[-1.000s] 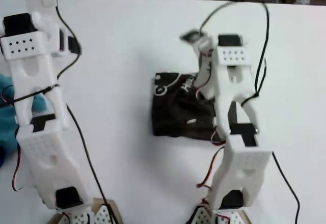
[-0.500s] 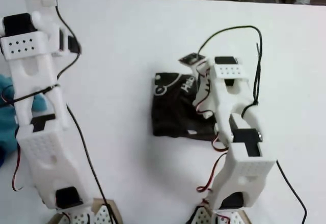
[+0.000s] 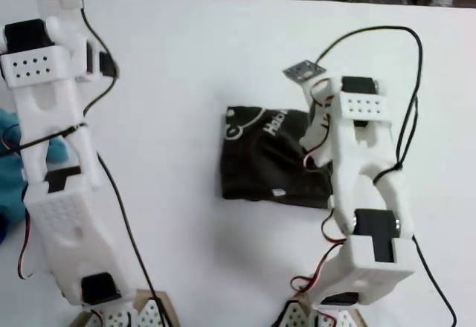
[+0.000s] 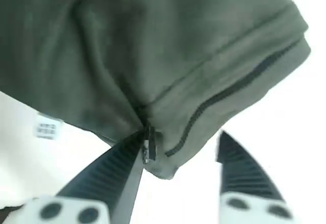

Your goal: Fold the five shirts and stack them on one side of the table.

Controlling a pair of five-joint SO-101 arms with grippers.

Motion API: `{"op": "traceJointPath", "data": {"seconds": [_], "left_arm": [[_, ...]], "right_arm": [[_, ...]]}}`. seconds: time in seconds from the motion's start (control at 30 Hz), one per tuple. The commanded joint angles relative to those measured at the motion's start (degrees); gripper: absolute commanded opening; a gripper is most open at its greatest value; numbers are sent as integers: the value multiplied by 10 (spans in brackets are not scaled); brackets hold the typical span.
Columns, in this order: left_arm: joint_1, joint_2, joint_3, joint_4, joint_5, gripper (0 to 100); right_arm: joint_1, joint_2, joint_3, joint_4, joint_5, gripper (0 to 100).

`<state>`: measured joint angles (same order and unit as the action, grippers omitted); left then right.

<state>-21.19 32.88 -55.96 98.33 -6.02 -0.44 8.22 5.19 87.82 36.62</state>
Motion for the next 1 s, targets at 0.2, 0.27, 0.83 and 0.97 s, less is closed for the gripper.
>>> {"op": "traceJointPath", "data": {"seconds": [0.2,0.27,0.83,0.97], "left_arm": [[-6,-4,-22,-10,-7,303],[-6,-4,-22,-10,-7,303],[-6,-4,-23,-9,-7,303],[-6,-4,-23,-10,-7,303]], "right_arm": [[26,4,-5,-100,22,308],[22,7,-4,-153,0,308],[52,240,-243,-144,-25,122],[62,260,-278,-125,-25,15]]}}
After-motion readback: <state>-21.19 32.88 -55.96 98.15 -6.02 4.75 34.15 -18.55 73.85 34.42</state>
